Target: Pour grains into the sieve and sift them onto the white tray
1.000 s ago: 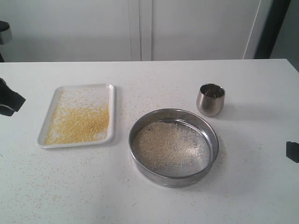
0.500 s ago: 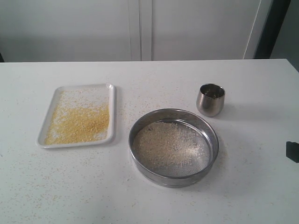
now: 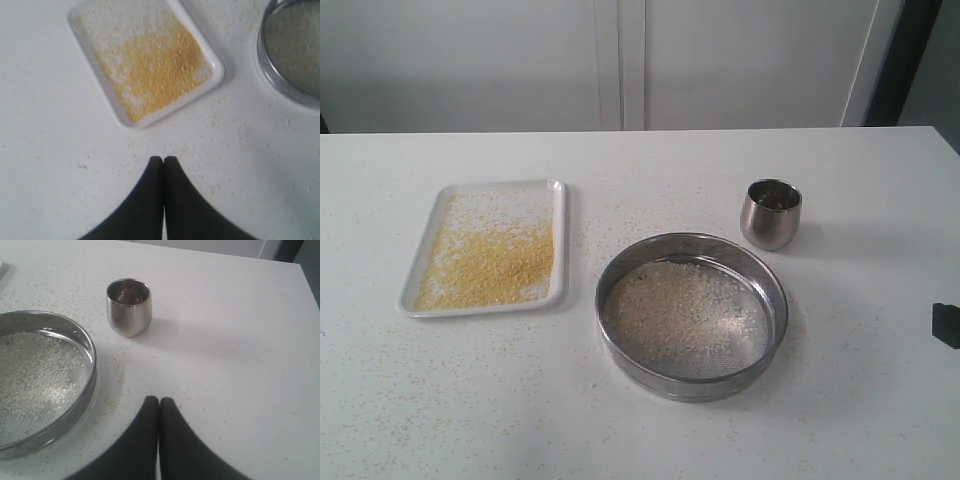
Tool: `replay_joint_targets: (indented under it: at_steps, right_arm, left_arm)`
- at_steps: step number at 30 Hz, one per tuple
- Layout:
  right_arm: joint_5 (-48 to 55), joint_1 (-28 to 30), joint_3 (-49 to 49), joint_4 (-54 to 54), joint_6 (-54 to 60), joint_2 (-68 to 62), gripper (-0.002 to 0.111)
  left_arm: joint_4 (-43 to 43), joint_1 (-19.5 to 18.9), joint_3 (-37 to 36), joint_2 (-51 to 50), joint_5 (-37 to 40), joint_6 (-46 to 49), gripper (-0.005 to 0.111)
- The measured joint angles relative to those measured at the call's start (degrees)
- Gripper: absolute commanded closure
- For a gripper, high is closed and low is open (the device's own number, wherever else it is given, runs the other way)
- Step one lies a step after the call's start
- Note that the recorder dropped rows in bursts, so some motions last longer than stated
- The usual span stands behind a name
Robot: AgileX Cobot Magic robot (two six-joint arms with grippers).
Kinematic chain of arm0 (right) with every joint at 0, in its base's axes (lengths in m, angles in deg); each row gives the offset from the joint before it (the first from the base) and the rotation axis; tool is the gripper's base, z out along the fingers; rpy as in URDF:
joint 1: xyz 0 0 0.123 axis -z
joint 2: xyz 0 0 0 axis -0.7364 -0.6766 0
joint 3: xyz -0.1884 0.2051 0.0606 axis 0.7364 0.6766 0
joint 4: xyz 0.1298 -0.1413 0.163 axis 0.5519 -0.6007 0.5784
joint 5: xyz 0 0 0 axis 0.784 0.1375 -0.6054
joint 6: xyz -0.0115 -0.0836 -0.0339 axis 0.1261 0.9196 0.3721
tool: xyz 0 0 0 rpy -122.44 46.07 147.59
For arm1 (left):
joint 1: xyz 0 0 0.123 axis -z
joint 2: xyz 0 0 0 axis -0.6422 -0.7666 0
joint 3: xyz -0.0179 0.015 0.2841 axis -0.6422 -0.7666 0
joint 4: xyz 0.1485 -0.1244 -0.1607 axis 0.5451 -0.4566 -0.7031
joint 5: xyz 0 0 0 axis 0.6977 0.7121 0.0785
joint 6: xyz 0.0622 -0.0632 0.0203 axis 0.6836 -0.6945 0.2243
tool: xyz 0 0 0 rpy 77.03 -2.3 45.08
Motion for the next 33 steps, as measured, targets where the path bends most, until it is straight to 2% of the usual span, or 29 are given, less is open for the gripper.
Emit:
replay_joint_targets:
  at_steps: [5, 9, 17, 24, 33]
  right_arm:
    - [0.0, 0.0, 0.0, 0.0, 0.0, 0.0, 0.108]
    - [0.0, 0.0, 0.0, 0.0, 0.0, 0.0, 0.108]
    - [0.0, 0.0, 0.0, 0.0, 0.0, 0.0, 0.108]
    - [0.0, 0.0, 0.0, 0.0, 0.0, 0.0, 0.108]
    - [0.0, 0.0, 0.0, 0.0, 0.0, 0.0, 0.108]
  left_arm:
    - [1.25, 0.0, -8.07, 6.89, -9.57, 0.27, 0.107]
    - [3.13, -0.7, -13.58, 13.54, -14.37, 0.27, 0.107]
    - [5.38, -7.91, -21.68, 24.81, -15.89, 2.39, 0.107]
    - [5.38, -12.38, -27.35, 32.54, -17.05, 3.33, 0.107]
    - [5.38, -19.39, -35.39, 43.09, -17.41, -1.82, 0.107]
